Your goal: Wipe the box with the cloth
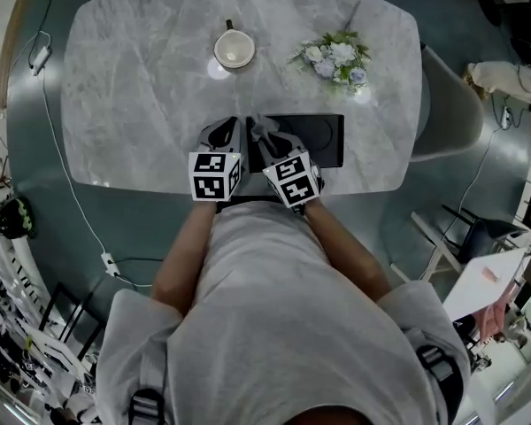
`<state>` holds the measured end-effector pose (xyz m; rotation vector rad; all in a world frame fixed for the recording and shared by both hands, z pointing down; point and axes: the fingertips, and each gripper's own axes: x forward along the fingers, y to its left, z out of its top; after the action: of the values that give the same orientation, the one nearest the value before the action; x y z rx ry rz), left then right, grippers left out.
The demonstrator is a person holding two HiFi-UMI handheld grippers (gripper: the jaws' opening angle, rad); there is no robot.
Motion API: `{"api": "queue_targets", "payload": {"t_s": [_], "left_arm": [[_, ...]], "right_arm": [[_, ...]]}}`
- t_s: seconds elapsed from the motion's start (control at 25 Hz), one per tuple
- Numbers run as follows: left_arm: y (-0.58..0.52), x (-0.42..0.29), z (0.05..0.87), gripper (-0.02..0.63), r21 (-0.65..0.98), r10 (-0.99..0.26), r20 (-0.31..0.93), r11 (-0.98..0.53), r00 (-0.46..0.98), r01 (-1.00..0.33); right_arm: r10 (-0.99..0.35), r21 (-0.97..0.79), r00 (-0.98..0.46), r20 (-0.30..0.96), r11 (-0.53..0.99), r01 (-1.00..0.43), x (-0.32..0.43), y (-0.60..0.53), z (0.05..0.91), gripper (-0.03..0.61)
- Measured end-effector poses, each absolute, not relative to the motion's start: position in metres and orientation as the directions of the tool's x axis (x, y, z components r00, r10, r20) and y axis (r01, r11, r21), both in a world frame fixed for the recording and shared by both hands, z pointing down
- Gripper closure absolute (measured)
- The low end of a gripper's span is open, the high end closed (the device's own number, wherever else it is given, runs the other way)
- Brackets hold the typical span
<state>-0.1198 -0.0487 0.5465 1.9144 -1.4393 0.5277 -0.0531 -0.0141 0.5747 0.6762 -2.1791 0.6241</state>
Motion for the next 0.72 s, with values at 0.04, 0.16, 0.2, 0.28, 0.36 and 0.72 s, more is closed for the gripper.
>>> {"api": "queue_targets", "payload": {"t_s": [0.04, 0.16, 0.2, 0.28, 0.36, 0.72], "left_arm": [[-0.048, -0.116, 0.547, 0.589, 0.272, -0.669, 0.674, -0.168, 0.313, -0.947], [-0.047, -0.106, 0.548, 0.589, 0.270, -0.656, 0.680, -0.193, 0.328, -0.943], [-0.047, -0.103, 0.548, 0.589, 0.269, -0.653, 0.680, -0.201, 0.334, -0.942], [-0.049, -0.097, 0.546, 0.589, 0.267, -0.649, 0.678, -0.218, 0.344, -0.939], [-0.050, -0.090, 0.543, 0.589, 0.265, -0.646, 0.676, -0.236, 0.355, -0.935], [-0.053, -0.059, 0.544, 0.589, 0.278, -0.609, 0.682, -0.296, 0.405, -0.914]], "right_arm": [[-0.268, -0.216, -0.570, 0.777, 0.737, -0.640, -0.051, -0.014, 0.574, 0.518], [-0.276, -0.215, -0.559, 0.782, 0.722, -0.657, -0.043, -0.015, 0.574, 0.518], [-0.281, -0.212, -0.555, 0.783, 0.719, -0.662, -0.040, -0.016, 0.574, 0.518], [-0.291, -0.206, -0.549, 0.784, 0.712, -0.672, -0.035, -0.018, 0.574, 0.518], [-0.304, -0.198, -0.543, 0.783, 0.705, -0.681, -0.029, -0.019, 0.572, 0.518], [-0.338, -0.215, -0.533, 0.776, 0.652, -0.727, 0.002, -0.026, 0.572, 0.518]]}}
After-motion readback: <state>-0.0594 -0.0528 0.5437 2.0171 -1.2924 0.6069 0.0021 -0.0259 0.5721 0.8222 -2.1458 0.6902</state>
